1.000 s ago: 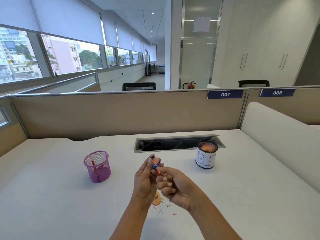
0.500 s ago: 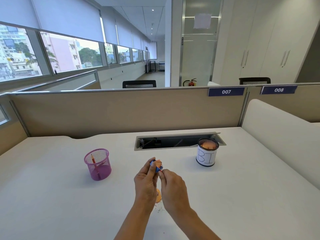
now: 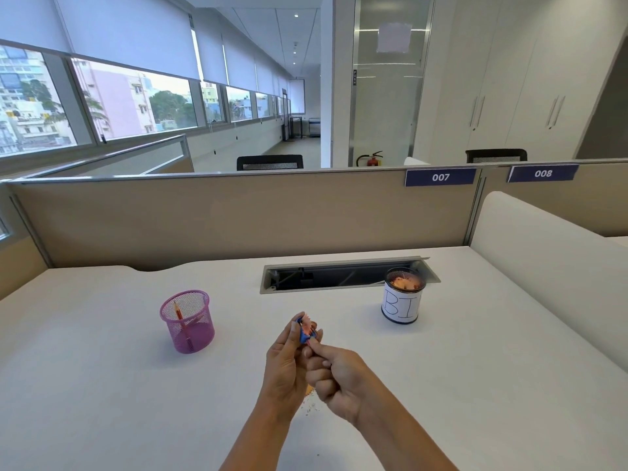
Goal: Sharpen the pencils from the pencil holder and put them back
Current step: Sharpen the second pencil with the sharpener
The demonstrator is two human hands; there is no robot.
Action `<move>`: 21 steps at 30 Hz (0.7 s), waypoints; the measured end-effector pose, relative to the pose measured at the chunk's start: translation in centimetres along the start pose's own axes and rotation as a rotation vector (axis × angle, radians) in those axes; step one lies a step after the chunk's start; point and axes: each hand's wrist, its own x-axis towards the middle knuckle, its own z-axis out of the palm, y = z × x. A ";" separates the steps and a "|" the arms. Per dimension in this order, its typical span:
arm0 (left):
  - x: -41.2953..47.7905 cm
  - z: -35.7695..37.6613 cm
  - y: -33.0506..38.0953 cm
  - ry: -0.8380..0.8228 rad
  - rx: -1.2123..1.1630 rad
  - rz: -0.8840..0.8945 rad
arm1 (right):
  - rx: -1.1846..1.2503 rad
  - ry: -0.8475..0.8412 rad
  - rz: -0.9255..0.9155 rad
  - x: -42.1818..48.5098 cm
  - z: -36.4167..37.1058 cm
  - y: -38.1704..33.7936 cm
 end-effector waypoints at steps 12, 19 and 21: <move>1.1 0.0 -1.0 -0.129 -0.199 -0.058 | 0.531 -0.227 0.199 0.0 0.3 0.0; 1.1 0.4 -0.8 -0.162 -0.229 -0.055 | 0.559 -0.259 0.172 0.5 0.1 0.0; 0.9 0.5 -0.5 -0.121 -0.193 -0.053 | 0.458 -0.227 0.145 0.8 -0.3 -0.1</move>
